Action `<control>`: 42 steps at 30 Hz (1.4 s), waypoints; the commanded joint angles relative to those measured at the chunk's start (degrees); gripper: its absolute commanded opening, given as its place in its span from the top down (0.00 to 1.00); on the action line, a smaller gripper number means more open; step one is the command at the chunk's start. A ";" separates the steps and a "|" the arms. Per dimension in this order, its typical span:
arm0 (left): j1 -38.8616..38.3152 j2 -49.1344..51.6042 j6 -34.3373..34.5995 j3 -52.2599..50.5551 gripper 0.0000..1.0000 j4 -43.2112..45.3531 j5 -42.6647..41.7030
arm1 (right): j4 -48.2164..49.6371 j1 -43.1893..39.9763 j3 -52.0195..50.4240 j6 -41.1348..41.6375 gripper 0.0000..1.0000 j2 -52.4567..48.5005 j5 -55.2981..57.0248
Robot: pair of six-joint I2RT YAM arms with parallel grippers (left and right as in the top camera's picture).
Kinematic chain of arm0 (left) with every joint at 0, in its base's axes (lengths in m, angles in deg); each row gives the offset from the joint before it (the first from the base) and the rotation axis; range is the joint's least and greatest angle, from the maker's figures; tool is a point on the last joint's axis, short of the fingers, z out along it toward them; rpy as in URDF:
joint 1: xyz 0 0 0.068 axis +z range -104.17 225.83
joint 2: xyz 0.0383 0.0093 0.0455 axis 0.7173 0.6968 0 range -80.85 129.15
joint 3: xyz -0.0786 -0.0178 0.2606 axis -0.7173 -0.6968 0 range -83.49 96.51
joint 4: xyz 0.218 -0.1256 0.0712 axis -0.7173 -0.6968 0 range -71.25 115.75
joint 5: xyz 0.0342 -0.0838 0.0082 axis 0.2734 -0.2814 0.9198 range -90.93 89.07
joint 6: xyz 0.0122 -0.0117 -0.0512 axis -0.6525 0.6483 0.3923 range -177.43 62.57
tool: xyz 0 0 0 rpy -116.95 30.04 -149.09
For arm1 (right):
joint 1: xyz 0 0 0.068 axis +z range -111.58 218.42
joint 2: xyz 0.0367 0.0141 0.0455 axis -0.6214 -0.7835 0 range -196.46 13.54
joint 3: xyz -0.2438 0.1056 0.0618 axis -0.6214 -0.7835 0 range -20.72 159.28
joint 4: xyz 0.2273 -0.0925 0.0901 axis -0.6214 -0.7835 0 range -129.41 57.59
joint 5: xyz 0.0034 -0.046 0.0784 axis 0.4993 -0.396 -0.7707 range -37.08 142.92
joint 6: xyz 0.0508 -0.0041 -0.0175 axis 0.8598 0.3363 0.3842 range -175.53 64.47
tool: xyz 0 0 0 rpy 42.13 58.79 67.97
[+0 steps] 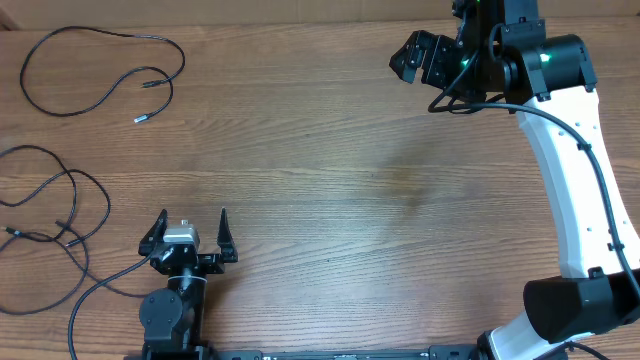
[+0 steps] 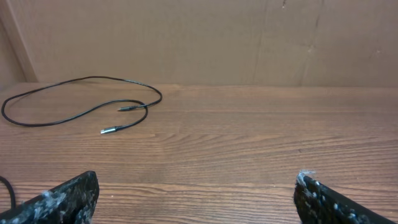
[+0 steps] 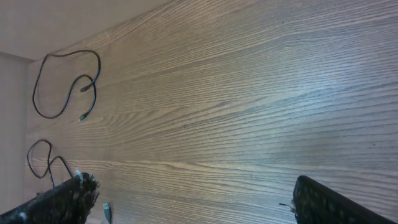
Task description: Untangle cables
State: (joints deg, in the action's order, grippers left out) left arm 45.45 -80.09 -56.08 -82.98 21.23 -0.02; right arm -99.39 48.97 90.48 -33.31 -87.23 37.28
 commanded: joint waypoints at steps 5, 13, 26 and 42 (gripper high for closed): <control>-0.22 -0.55 -0.72 -0.24 0.00 0.04 -0.52 | 0.22 -0.13 0.17 -0.44 0.00 1.66 0.42; -0.22 -0.55 -0.72 -0.24 0.00 0.04 -0.52 | 0.22 -0.13 0.17 -0.44 0.00 1.42 0.44; -0.22 -0.55 -0.70 -0.24 0.01 0.04 -0.52 | 0.20 -0.13 0.17 -7.61 0.00 3.96 8.07; -0.22 -0.52 -0.72 -0.24 0.01 0.04 -0.52 | 7.39 -2.58 -16.35 -24.02 0.00 21.81 8.09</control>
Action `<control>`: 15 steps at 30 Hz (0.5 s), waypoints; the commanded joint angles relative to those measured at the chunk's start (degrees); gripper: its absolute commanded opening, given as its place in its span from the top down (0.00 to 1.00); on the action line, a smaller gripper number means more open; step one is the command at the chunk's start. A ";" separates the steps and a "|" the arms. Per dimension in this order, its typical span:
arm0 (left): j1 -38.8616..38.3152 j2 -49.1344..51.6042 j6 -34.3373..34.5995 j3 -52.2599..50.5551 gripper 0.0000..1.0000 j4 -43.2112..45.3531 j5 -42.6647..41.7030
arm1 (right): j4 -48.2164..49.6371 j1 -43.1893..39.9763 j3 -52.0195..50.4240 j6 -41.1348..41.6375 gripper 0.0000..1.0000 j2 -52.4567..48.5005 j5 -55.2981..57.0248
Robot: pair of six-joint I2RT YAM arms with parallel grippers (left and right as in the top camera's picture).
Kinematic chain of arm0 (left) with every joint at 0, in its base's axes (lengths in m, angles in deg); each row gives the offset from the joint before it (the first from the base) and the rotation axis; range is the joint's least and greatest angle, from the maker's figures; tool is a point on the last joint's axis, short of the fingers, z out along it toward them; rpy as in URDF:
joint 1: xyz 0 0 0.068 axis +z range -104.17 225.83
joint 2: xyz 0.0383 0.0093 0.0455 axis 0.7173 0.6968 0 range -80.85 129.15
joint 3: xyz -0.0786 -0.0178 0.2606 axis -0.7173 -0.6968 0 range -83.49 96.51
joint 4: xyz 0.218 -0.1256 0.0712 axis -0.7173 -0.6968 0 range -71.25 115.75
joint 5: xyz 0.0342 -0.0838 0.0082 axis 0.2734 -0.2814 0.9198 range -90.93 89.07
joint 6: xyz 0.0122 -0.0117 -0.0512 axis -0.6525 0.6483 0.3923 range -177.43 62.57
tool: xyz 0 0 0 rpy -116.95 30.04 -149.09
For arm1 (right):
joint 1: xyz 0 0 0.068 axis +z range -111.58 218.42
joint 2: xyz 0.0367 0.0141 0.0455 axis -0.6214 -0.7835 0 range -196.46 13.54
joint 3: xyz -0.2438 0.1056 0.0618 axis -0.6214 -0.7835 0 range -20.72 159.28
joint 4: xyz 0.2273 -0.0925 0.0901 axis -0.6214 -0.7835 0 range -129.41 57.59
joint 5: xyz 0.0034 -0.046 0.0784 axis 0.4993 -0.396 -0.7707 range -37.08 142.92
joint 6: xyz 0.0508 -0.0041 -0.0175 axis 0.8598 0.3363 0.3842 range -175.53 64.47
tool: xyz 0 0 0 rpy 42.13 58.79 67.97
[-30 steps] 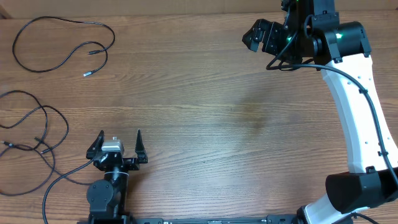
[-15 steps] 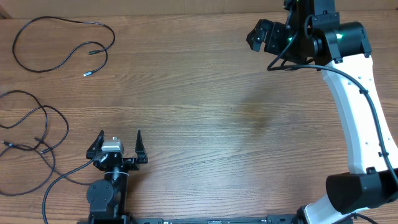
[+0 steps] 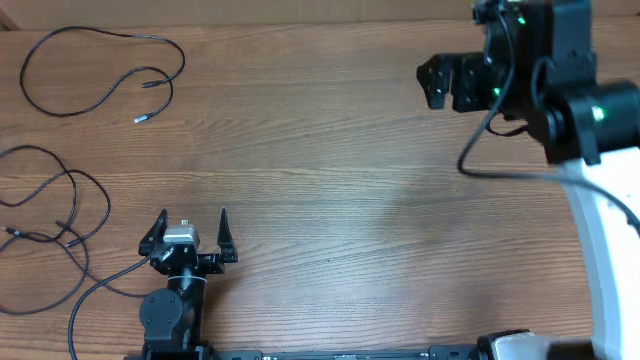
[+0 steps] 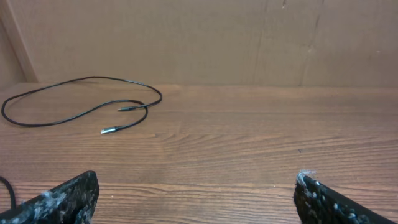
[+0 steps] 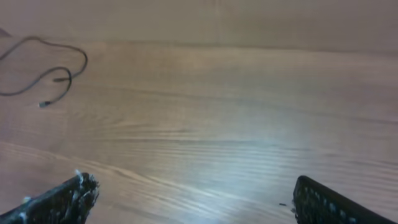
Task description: Untangle cables
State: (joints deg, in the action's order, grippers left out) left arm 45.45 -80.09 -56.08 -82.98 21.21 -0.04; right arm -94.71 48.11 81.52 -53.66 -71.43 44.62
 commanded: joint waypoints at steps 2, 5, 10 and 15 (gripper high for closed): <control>-0.22 -0.52 -0.72 -0.24 0.01 0.07 -0.50 | 6.60 -2.40 -13.64 -3.93 0.00 10.19 0.76; -0.22 -0.52 -0.70 -0.24 0.01 0.07 -0.50 | 13.49 -3.21 -23.89 -3.91 0.00 16.85 0.74; -0.22 -0.50 -0.72 -0.24 0.00 0.09 -0.50 | 27.61 -3.34 -43.01 -3.93 0.00 29.57 0.76; -0.22 -0.50 -0.72 -0.24 0.00 0.07 -0.50 | 40.63 -3.41 -60.37 -3.91 0.00 42.99 0.79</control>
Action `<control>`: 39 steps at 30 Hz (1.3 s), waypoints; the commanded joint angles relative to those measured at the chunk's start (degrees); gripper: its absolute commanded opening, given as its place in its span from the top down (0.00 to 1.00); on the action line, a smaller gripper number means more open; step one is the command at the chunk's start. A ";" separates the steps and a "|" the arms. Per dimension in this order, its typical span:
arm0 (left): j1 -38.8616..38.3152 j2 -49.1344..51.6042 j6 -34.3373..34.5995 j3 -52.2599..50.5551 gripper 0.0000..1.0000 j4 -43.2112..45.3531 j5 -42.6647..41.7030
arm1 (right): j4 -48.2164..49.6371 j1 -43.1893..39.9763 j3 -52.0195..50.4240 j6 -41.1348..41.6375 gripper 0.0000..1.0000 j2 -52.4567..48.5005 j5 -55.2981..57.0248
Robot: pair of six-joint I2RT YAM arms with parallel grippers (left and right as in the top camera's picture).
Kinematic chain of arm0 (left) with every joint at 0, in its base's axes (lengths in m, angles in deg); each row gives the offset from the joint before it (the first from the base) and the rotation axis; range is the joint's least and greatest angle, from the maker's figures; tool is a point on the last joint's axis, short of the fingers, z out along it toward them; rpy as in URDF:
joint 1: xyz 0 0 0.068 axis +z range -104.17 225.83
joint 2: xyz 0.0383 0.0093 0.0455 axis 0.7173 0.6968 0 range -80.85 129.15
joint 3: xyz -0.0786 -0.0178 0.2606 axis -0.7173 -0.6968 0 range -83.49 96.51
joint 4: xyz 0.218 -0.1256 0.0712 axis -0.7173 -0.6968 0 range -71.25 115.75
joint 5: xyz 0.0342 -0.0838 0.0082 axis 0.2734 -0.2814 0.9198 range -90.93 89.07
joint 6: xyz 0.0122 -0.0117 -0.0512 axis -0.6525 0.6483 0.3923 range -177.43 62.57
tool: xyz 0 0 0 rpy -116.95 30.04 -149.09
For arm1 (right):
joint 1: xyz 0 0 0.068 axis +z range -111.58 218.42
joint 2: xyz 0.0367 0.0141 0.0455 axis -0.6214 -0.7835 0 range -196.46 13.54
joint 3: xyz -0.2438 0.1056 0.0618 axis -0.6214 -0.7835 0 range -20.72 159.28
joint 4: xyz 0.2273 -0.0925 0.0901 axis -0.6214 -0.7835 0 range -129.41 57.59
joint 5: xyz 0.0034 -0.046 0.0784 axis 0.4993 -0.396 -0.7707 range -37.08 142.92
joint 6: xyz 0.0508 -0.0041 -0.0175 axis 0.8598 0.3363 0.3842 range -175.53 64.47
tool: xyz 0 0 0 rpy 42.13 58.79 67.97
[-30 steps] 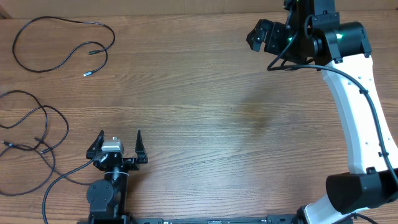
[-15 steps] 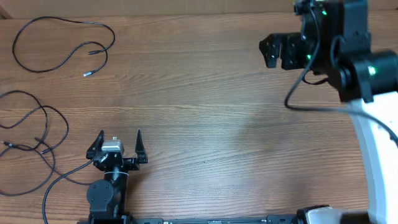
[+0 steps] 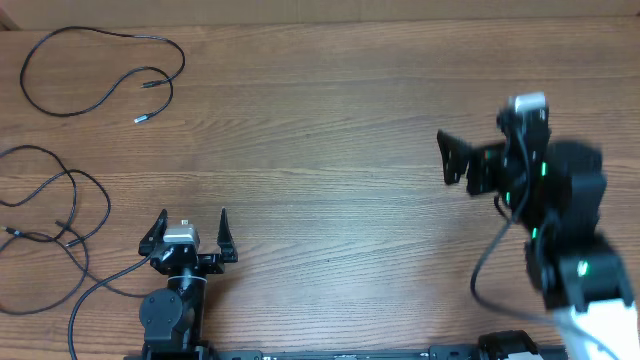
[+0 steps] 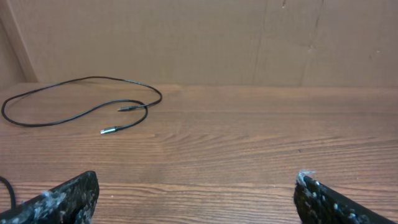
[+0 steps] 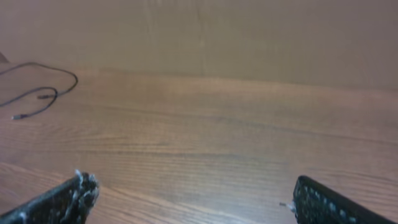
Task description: Untangle cables
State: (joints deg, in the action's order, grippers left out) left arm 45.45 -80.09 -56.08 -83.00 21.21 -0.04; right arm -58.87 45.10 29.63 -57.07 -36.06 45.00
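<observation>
Two thin black cables lie on the wooden table. One cable (image 3: 100, 70) rests alone in an open loop at the far left; it also shows as a loop (image 4: 81, 102) in the left wrist view and a small curl (image 5: 37, 87) in the right wrist view. The other cable (image 3: 60, 220) lies in crossing loops at the left edge. My left gripper (image 3: 190, 228) stands open by the near edge, just right of those loops, with nothing between its fingers (image 4: 62, 199). My right gripper (image 3: 448, 160) is open and empty over the table's right half, far from both cables.
The wooden table (image 3: 320, 130) runs up to a brown cardboard wall (image 4: 199, 37) along its far edge. The right arm's white links (image 3: 590, 290) stand at the near right.
My right gripper has moved from the far right of the table toward me, to mid-depth on the right. It stays open. The left gripper and both cables are as they were.
My right gripper was open near the table's far edge, right of centre. Then it sat slightly further right, still at the back, and now it is at mid-depth. The left gripper stayed open in place, and the cables lay apart throughout.
</observation>
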 commanded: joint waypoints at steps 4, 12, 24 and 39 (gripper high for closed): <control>-0.22 -0.50 -0.70 -0.22 0.01 0.09 -0.50 | 11.87 -1.53 -20.90 -0.44 0.00 20.15 0.39; -0.22 -0.50 -0.70 -0.22 0.00 0.07 -0.50 | 16.81 -3.13 -36.61 -0.39 0.00 36.68 0.39; -0.22 -0.50 -0.72 -0.22 0.00 0.09 -0.50 | 24.74 -3.54 -46.97 -0.02 0.00 45.66 0.44; -0.22 -0.50 -0.70 -0.22 0.01 0.07 -0.50 | 22.10 -3.54 -49.90 1.49 0.00 49.48 1.92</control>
State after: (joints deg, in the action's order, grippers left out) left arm 45.45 -80.09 -56.08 -83.00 21.23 -0.04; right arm -36.75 41.82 -19.66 -56.22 12.70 45.91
